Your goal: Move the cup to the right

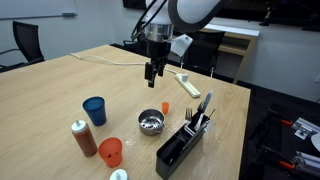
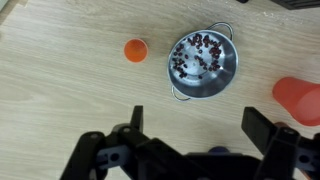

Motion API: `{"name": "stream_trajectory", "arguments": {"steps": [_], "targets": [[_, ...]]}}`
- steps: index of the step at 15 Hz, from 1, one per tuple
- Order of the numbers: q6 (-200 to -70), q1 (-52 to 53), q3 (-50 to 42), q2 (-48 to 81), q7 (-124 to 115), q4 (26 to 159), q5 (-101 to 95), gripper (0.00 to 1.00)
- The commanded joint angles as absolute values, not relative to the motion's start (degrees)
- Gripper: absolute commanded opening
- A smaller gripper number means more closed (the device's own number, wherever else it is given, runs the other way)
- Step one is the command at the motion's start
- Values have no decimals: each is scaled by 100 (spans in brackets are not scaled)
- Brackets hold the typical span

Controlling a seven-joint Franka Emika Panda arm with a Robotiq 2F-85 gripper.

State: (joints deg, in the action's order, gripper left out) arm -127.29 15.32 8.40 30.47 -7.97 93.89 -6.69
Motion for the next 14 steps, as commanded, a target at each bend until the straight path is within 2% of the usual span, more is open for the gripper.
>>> {"name": "stream_trajectory", "arguments": {"steps": [1,14], "targets": [[-12753,1643,1006,3713,-443,8668,-477,100],[-12424,2034,1567,5973,766,6006,87,100]]}}
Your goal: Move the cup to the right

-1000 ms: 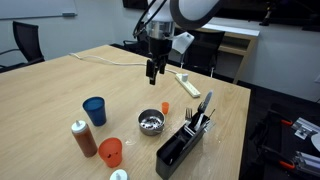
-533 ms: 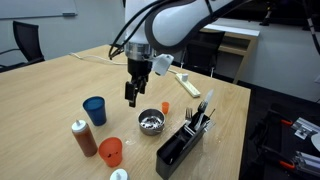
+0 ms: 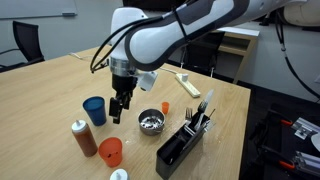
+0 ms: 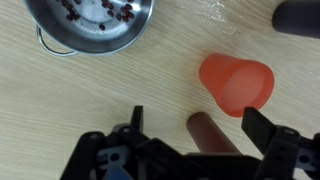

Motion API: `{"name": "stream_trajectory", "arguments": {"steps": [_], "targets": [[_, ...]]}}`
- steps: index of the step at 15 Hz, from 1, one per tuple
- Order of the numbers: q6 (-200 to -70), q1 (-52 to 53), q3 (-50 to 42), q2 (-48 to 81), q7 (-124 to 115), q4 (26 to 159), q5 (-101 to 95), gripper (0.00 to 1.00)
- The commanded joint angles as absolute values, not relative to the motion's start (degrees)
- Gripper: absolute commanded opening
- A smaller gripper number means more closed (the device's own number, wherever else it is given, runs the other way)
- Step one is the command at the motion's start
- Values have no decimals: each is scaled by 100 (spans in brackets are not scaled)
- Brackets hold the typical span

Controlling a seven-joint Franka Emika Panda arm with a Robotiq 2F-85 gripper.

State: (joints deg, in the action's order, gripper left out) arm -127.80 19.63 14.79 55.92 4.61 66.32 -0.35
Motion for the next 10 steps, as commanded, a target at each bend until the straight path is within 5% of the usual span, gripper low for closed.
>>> {"name": "stream_trajectory", "arguments": {"steps": [1,10], "targets": [[-12369,2081,1598,6082,826,5881,89,100],[-11677,2567,1419,6836,1053,5052,-182,100]]}}
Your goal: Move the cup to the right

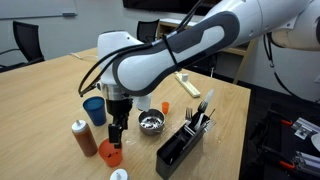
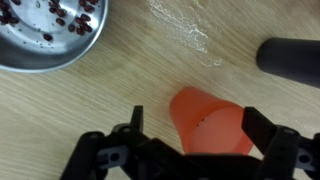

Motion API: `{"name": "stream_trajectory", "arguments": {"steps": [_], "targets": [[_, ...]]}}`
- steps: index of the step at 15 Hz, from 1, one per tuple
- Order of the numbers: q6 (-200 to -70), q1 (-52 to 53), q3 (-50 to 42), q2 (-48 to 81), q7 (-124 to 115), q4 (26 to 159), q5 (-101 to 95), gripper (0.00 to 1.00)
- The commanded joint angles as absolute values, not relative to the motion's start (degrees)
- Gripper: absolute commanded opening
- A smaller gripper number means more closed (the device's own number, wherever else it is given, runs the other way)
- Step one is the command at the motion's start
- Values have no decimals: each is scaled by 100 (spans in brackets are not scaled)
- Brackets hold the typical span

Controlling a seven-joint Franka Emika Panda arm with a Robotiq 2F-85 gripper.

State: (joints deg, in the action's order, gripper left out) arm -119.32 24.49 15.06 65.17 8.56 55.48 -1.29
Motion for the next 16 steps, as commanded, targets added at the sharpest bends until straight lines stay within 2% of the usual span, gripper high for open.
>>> {"name": "stream_trajectory", "arguments": {"steps": [1,9,16], "targets": [[-11712,2580,1426,6927,1097,4987,-183,100],[-11737,2563,1483,7148,1262,4504,-298,100],[-11072,2580,1584,7155,1239,4133,-211,100]]}}
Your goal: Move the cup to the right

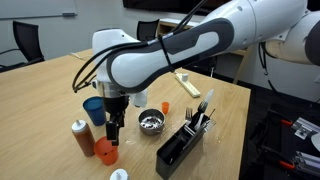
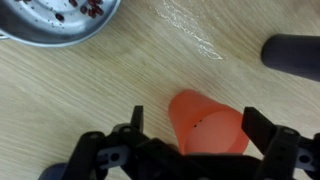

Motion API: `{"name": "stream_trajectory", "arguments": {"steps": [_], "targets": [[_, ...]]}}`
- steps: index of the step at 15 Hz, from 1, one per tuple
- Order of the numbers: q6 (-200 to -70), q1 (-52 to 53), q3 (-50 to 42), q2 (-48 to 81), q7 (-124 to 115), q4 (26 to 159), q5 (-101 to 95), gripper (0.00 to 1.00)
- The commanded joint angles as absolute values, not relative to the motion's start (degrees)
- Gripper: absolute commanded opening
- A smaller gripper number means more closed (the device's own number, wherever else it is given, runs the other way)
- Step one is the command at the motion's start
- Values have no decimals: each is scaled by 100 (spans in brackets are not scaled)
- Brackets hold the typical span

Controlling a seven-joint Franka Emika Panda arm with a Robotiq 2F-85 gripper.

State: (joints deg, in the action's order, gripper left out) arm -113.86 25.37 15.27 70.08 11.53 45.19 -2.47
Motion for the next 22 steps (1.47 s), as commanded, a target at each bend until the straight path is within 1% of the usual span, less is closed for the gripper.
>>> {"name": "stream_trajectory", "arguments": {"steps": [1,5,15,17,18,22], "targets": [[-11010,2668,1490,7245,1277,3930,-136,100],[-11010,2803,1434,7498,1335,3584,-164,100],[-11169,2827,1520,7865,1629,3407,-335,100],[-11164,2832,1525,7886,1684,3370,-328,97],[-11183,2825,1545,7892,1721,3360,-309,100],[-11440,2764,1709,7933,1997,3352,-176,100]]}}
